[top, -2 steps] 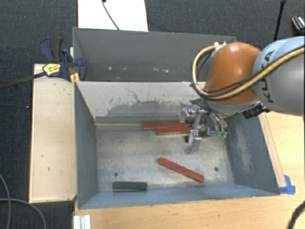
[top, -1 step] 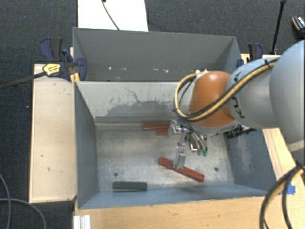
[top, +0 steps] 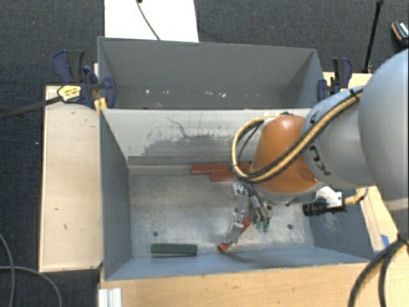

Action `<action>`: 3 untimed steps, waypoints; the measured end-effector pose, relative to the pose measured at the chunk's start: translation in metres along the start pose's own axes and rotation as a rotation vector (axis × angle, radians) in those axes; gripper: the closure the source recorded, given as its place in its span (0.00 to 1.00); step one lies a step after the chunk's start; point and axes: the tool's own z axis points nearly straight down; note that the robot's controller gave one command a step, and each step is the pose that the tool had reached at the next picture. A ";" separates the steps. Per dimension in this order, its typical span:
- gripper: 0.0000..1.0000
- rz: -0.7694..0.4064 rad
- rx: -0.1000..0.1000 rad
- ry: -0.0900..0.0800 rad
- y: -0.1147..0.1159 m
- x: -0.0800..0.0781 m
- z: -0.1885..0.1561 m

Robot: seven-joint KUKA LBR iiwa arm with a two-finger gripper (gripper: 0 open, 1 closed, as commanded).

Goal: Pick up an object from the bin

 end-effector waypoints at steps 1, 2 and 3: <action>0.00 -0.130 0.005 0.003 -0.081 -0.012 0.012; 0.00 -0.197 -0.002 -0.005 -0.032 -0.019 0.011; 0.00 -0.406 -0.001 -0.007 -0.008 -0.019 -0.033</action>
Offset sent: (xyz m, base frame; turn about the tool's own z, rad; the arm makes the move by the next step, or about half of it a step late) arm -0.0095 -0.0769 -0.0117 -0.1365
